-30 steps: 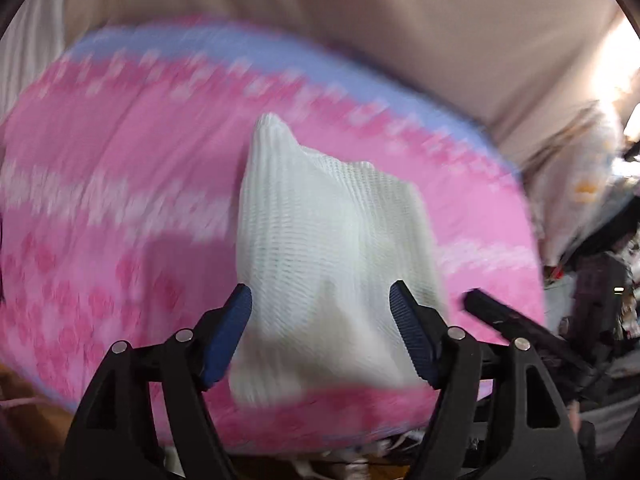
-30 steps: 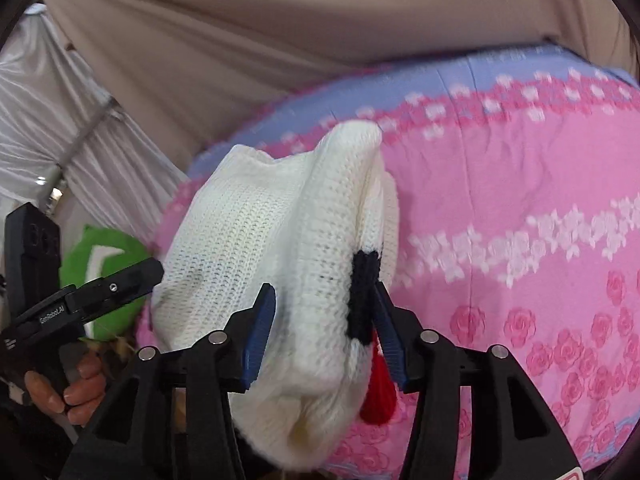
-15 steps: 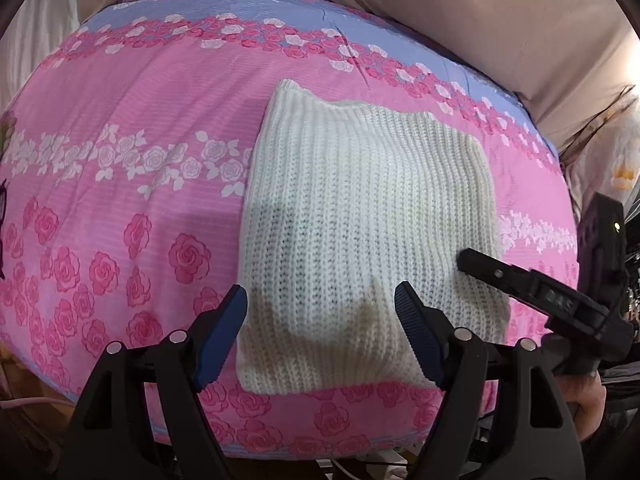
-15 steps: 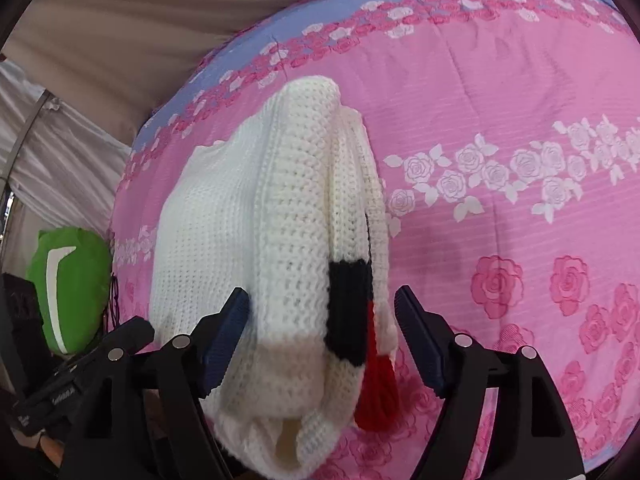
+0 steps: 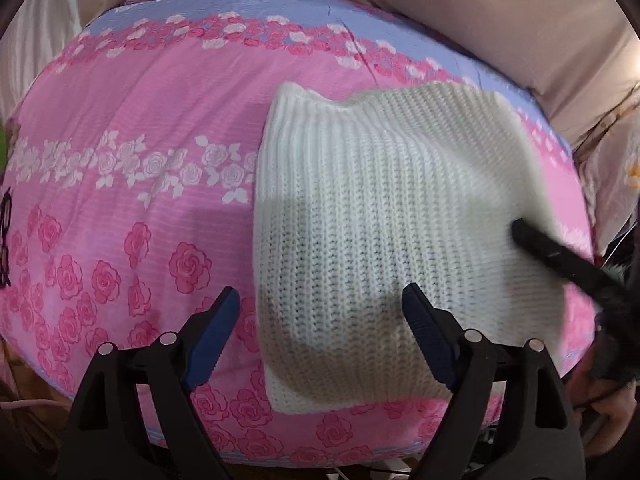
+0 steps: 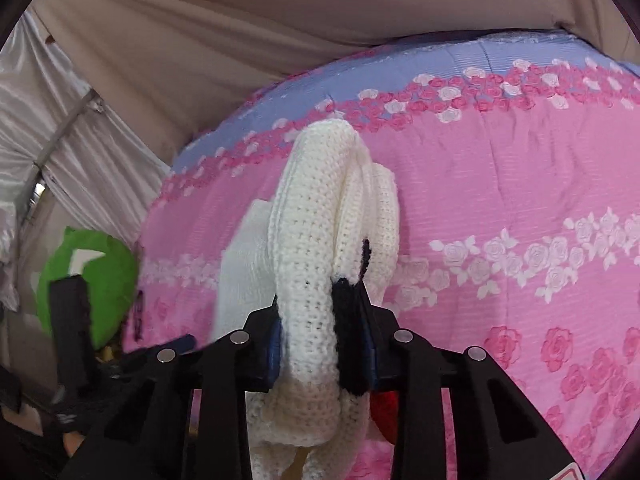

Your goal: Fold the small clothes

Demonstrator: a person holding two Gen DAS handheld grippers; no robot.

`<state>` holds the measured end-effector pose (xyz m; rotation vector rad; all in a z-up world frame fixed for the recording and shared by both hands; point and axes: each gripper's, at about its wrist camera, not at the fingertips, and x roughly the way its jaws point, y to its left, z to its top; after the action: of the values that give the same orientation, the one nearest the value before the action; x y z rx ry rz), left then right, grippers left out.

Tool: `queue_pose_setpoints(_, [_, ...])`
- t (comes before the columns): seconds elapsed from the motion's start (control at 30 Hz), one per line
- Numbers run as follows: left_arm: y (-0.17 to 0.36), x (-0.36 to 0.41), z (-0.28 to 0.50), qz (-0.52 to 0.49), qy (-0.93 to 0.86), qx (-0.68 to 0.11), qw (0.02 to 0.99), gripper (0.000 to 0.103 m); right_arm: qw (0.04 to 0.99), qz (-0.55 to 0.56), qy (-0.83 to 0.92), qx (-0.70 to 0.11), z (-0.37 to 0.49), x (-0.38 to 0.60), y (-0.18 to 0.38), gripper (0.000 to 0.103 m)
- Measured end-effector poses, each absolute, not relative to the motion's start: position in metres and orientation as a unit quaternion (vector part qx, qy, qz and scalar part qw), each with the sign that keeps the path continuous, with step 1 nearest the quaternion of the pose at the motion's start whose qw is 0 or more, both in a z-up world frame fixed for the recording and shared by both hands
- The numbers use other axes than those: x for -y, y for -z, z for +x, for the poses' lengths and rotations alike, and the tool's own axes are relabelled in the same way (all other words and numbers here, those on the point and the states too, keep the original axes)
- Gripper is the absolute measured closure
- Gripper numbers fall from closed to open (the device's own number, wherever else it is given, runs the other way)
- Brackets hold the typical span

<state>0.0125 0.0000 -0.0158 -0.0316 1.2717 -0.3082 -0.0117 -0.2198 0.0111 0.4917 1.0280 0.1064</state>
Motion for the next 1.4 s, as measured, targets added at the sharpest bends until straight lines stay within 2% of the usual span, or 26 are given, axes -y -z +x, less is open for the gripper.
queue_pose_setpoints(0.03, [0.021, 0.004, 0.013, -0.005, 0.141, -0.597, 0.790, 0.022, 0.831, 0.200, -0.034, -0.518, -0.005, 0.219, 0.011, 0.064])
queue_pose_setpoints(0.1, [0.028, 0.009, 0.011, 0.015, 0.132, -0.602, 0.787, 0.022, 0.798, 0.203, -0.009, -0.568, -0.001, 0.228, 0.048, 0.063])
queue_pose_setpoints(0.17, [0.025, 0.009, 0.006, 0.024, 0.128, -0.593, 0.795, 0.022, 0.794, 0.281, -0.006, -0.539, -0.015, 0.245, 0.035, 0.062])
queue_pose_setpoints(0.3, [0.024, 0.013, 0.001, 0.049, 0.127, -0.588, 0.798, 0.022, 0.837, 0.221, -0.008, -0.500, -0.037, 0.237, -0.012, 0.062])
queue_pose_setpoints(0.37, [0.025, 0.014, 0.001, 0.048, 0.125, -0.590, 0.796, 0.022, 0.831, 0.200, -0.012, -0.519, -0.039, 0.231, -0.006, 0.062])
queue_pose_setpoints(0.47, [0.026, 0.017, 0.003, 0.050, 0.123, -0.594, 0.794, 0.022, 0.799, 0.210, -0.012, -0.563, -0.037, 0.231, 0.034, 0.061])
queue_pose_setpoints(0.5, [0.027, 0.017, 0.003, 0.052, 0.122, -0.594, 0.794, 0.021, 0.785, 0.235, -0.016, -0.573, -0.038, 0.234, 0.047, 0.057])
queue_pose_setpoints(0.53, [0.027, 0.017, 0.003, 0.054, 0.121, -0.593, 0.794, 0.021, 0.776, 0.256, -0.016, -0.576, -0.037, 0.237, 0.053, 0.047])
queue_pose_setpoints(0.73, [0.039, 0.012, 0.013, 0.006, 0.141, -0.608, 0.781, 0.013, 0.760, 0.284, -0.019, -0.584, -0.036, 0.245, 0.065, 0.035])
queue_pose_setpoints(0.77, [0.042, 0.011, 0.017, -0.011, 0.152, -0.615, 0.774, 0.019, 0.755, 0.296, -0.026, -0.585, -0.034, 0.244, 0.069, 0.037])
queue_pose_setpoints(0.8, [0.041, 0.010, 0.021, -0.025, 0.167, -0.619, 0.767, 0.030, 0.750, 0.312, -0.033, -0.582, -0.032, 0.246, 0.073, 0.042])
queue_pose_setpoints(0.83, [0.037, 0.008, 0.024, -0.027, 0.171, -0.620, 0.765, 0.036, 0.750, 0.321, -0.039, -0.577, -0.032, 0.246, 0.072, 0.058])
queue_pose_setpoints(0.87, [0.029, 0.007, 0.026, -0.028, 0.181, -0.618, 0.764, 0.049, 0.750, 0.328, -0.042, -0.573, -0.033, 0.246, 0.069, 0.066])
queue_pose_setpoints(0.9, [0.021, 0.005, 0.028, -0.032, 0.191, -0.615, 0.765, 0.056, 0.755, 0.333, -0.045, -0.563, -0.035, 0.246, 0.059, 0.068])
queue_pose_setpoints(0.97, [0.002, 0.000, 0.029, -0.043, 0.220, -0.601, 0.767, 0.061, 0.780, 0.330, -0.055, -0.530, -0.043, 0.246, 0.029, 0.074])
queue_pose_setpoints(1.07, [0.001, 0.009, 0.023, -0.008, 0.219, -0.599, 0.770, 0.058, 0.819, 0.273, -0.043, -0.503, -0.058, 0.241, -0.003, 0.072])
queue_pose_setpoints(1.1, [0.010, 0.015, 0.020, 0.020, 0.203, -0.604, 0.771, 0.058, 0.820, 0.252, -0.033, -0.513, -0.059, 0.240, 0.004, 0.069])
queue_pose_setpoints(1.13, [0.021, 0.021, 0.017, 0.052, 0.179, -0.610, 0.770, 0.057, 0.808, 0.238, -0.029, -0.538, -0.057, 0.240, 0.023, 0.059])
queue_pose_setpoints(1.2, [0.018, 0.024, 0.008, 0.064, 0.167, -0.599, 0.780, 0.053, 0.766, 0.246, -0.006, -0.594, -0.057, 0.246, 0.060, 0.060])
queue_pose_setpoints(1.23, [0.010, 0.026, 0.003, 0.070, 0.160, -0.587, 0.790, 0.050, 0.762, 0.285, -0.005, -0.581, -0.060, 0.251, 0.059, 0.060])
queue_pose_setpoints(1.3, [-0.005, 0.033, -0.007, 0.102, 0.144, -0.559, 0.810, 0.034, 0.788, 0.292, 0.010, -0.542, -0.069, 0.258, 0.030, 0.058])
queue_pose_setpoints(1.4, [-0.013, 0.045, -0.016, 0.135, 0.140, -0.538, 0.820, 0.029, 0.831, 0.219, 0.011, -0.511, -0.061, 0.251, -0.005, 0.057])
